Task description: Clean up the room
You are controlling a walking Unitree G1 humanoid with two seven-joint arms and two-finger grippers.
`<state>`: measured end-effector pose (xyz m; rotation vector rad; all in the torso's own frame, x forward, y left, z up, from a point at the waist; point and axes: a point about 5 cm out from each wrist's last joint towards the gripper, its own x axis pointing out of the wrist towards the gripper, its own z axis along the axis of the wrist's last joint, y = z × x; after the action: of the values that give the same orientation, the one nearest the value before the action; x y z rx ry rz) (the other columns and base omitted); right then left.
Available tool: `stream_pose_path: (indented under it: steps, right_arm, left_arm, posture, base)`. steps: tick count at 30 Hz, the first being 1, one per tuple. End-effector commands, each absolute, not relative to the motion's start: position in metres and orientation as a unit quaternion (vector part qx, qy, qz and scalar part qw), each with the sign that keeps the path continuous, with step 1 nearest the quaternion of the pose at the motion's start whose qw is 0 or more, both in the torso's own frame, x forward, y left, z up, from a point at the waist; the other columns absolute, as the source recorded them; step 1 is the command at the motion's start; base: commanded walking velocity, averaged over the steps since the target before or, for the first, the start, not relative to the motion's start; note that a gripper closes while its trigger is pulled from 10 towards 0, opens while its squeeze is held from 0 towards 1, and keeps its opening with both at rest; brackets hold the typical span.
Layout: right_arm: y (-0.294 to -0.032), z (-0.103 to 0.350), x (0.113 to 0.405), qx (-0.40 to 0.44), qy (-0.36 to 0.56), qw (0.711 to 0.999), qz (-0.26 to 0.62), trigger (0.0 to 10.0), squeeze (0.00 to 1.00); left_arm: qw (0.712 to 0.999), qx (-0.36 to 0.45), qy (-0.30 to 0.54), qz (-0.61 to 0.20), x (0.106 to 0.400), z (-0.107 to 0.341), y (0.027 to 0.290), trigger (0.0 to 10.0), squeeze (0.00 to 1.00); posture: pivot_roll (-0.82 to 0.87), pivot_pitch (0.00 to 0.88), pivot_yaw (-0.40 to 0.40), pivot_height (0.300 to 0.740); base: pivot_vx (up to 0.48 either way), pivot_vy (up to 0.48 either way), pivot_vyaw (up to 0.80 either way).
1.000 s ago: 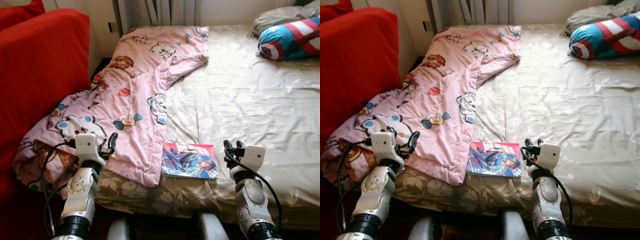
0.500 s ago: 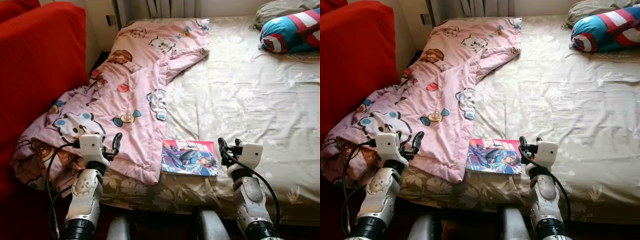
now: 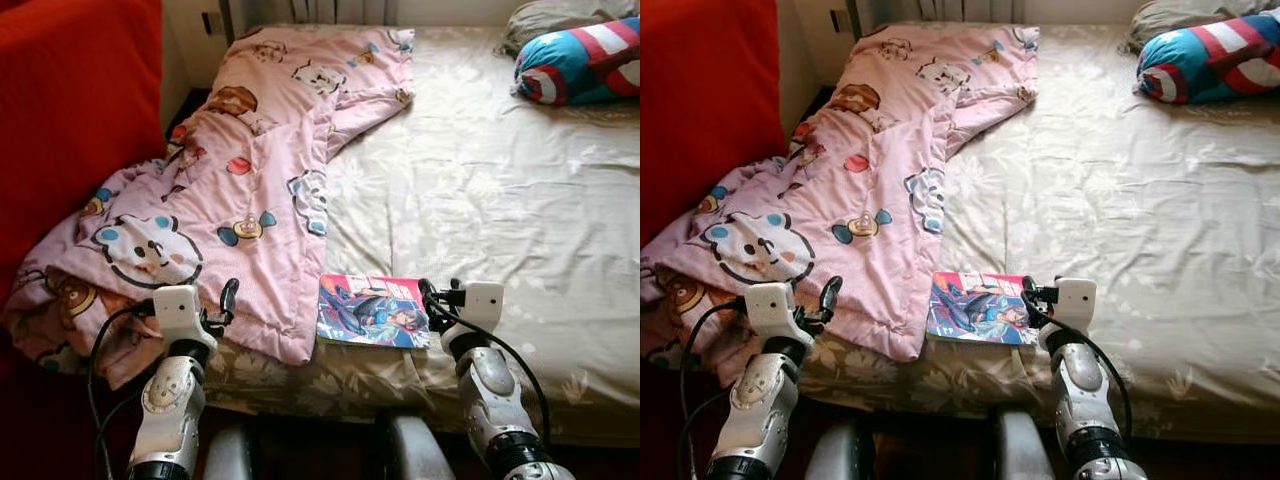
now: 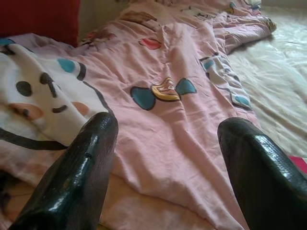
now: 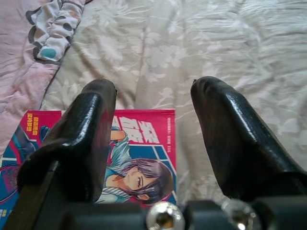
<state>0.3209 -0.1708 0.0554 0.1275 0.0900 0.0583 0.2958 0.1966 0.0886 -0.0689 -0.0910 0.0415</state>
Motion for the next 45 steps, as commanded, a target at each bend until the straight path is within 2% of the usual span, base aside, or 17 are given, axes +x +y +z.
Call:
stream_pose_path:
  steps: [1,11,17,22,28,38,45]
  right_arm:
    - [-0.168,0.054,0.32,0.073,0.043,0.996,0.032,10.0,0.0]
    - [-0.165,0.037,0.314,0.105,0.086,0.991,0.012,10.0,0.0]
    - [-0.172,0.031,0.316,0.209,0.11,0.971,-0.034,10.0,0.0]
    - [-0.171,0.036,0.323,0.26,0.108,0.959,-0.012,10.0,0.0]
    - [-0.168,0.038,0.325,0.272,0.105,0.956,0.014,10.0,0.0]
    - [-0.189,0.037,0.318,0.288,0.063,0.955,-0.043,10.0,0.0]
    - [-0.192,0.03,0.311,0.292,0.073,0.952,-0.05,10.0,0.0]
  left_arm:
    - [0.998,-0.034,-0.036,0.029,0.291,0.086,0.2,10.0,0.0]
    - [0.999,-0.026,-0.025,0.021,0.287,0.085,0.201,10.0,0.0]
    - [1.0,-0.013,-0.019,0.014,0.279,0.087,0.205,10.0,0.0]
    - [1.0,0.006,-0.004,0.01,0.272,0.086,0.211,10.0,0.0]
    - [1.0,0.011,0.003,0.009,0.268,0.086,0.212,10.0,0.0]
    - [1.0,0.019,0.012,0.005,0.268,0.088,0.214,10.0,0.0]
    - [1.0,0.02,0.013,0.0,0.271,0.09,0.212,10.0,0.0]
  posture:
    - [-0.04,0.177,0.001,0.565]
    - [-0.02,0.208,0.033,0.565]
    - [0.02,0.237,0.064,0.565]
    - [0.04,0.258,0.082,0.565]
    - [0.05,0.263,0.093,0.565]
    - [0.06,0.267,0.12,0.565]
    - [0.06,0.261,0.127,0.565]
  base:
    - [0.0,0.0,0.0]
    - [0.0,0.0,0.0]
    - [0.0,0.0,0.0]
    - [0.0,0.0,0.0]
    - [0.0,0.0,0.0]
    - [0.0,0.0,0.0]
    - [0.0,0.0,0.0]
